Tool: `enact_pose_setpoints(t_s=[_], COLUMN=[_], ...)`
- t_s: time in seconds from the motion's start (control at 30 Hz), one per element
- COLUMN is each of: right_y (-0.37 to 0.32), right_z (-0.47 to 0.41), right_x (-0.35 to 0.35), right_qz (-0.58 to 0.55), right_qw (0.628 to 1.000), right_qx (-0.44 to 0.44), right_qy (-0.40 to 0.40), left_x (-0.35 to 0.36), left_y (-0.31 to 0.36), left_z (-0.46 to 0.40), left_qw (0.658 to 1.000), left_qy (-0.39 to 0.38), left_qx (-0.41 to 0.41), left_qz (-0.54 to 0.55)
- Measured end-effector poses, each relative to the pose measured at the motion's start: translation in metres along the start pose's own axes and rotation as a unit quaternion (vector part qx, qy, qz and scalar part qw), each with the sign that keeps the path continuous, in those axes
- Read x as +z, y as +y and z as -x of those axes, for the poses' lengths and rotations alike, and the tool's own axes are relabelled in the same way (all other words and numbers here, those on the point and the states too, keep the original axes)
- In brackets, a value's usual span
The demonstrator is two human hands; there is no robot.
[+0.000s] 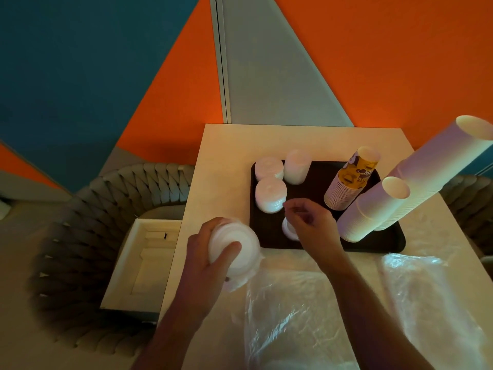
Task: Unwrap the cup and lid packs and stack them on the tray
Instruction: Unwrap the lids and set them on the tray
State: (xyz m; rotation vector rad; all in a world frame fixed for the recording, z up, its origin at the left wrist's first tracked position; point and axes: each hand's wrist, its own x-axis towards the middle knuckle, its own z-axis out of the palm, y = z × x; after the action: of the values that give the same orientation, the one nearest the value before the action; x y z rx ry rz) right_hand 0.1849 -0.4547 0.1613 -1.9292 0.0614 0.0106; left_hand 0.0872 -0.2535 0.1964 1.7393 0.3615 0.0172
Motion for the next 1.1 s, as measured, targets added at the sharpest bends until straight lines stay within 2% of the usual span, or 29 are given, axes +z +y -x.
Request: enact_pose_setpoints(t_s=[0.1,0.2,0.3,0.63,0.8,0.93,1.0,1.1], right_y=[-0.039,-0.063,-0.070,-0.074,-0.071,-0.071,-0.069,-0.065], right_z=[0.022,0.040,0.049,0.056,0.053,0.053,0.054,0.052], right_x=[-0.003,-0.005,-0.005,-0.014,-0.012,-0.013,-0.012,-0.011], right_qz=[-0.081,-0.094,-0.049,0.057,-0.029,-0.143,-0.152,-0.147], right_qw=[0.996,0.991,0.992,0.992,0.997,0.982,0.977,0.979], right_qx=[-0.025,-0.045,-0.056,-0.094,-0.035,0.024,0.031,0.029], right_qy=[-0.031,-0.082,-0.098,-0.067,-0.062,-0.120,-0.146,-0.141], left_x=[0.004,0.006,0.010,0.017,0.016,0.014,0.014,0.015], left_y=[0.003,0.006,0.009,0.014,0.014,0.014,0.012,0.013], left_z=[0.000,-0.001,0.000,0.002,0.001,-0.001,-0.002,-0.003], left_qw=[1.000,1.000,0.999,0.998,0.998,0.998,0.998,0.998], left_qy=[-0.011,-0.021,-0.030,-0.038,-0.045,-0.042,-0.038,-0.036], left_qx=[0.010,0.014,0.025,0.042,0.053,0.037,0.037,0.042], left_qz=[0.006,0.016,0.020,0.003,0.004,0.015,0.014,0.014])
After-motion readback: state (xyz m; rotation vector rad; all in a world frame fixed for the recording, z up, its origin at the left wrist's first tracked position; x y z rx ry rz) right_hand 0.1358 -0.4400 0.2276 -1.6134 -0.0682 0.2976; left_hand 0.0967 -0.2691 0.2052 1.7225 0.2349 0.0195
